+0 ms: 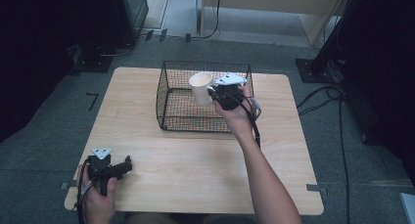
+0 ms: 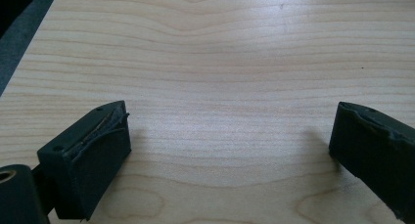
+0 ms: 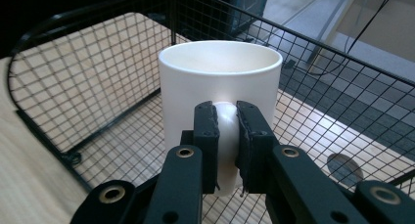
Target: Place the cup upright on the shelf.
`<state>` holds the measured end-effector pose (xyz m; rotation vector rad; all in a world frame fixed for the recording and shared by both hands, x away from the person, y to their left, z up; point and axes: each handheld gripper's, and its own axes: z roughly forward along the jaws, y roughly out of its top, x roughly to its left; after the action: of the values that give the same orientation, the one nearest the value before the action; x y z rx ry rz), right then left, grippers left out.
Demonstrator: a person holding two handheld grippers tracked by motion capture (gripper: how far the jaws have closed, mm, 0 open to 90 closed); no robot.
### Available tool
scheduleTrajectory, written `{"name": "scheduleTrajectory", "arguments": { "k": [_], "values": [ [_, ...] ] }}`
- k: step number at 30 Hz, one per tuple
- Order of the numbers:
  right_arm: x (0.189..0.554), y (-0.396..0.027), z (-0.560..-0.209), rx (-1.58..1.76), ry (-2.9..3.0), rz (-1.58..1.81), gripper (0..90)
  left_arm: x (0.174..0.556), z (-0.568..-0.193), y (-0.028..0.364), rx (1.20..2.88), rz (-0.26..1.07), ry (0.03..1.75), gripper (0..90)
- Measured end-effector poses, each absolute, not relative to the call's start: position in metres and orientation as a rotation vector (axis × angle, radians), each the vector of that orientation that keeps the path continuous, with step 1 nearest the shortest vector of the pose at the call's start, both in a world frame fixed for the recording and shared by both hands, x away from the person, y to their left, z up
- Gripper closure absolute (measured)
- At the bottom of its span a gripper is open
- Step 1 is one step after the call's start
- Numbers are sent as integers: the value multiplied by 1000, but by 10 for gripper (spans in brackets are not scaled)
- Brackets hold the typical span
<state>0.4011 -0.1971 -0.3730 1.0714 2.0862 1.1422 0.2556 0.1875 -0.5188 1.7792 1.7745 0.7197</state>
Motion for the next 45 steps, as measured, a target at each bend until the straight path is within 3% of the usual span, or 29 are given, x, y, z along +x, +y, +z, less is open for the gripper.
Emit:
{"name": "scheduleTrajectory", "arguments": {
  "k": [24,45],
  "values": [
    [462,-190,-416,897,2265,1153,806,256,-519,187,1782,717,1767,18],
    [465,-206,-437,920,2345,1028,784,256,-519,187,1786,716,1766,19]
  ]
}}
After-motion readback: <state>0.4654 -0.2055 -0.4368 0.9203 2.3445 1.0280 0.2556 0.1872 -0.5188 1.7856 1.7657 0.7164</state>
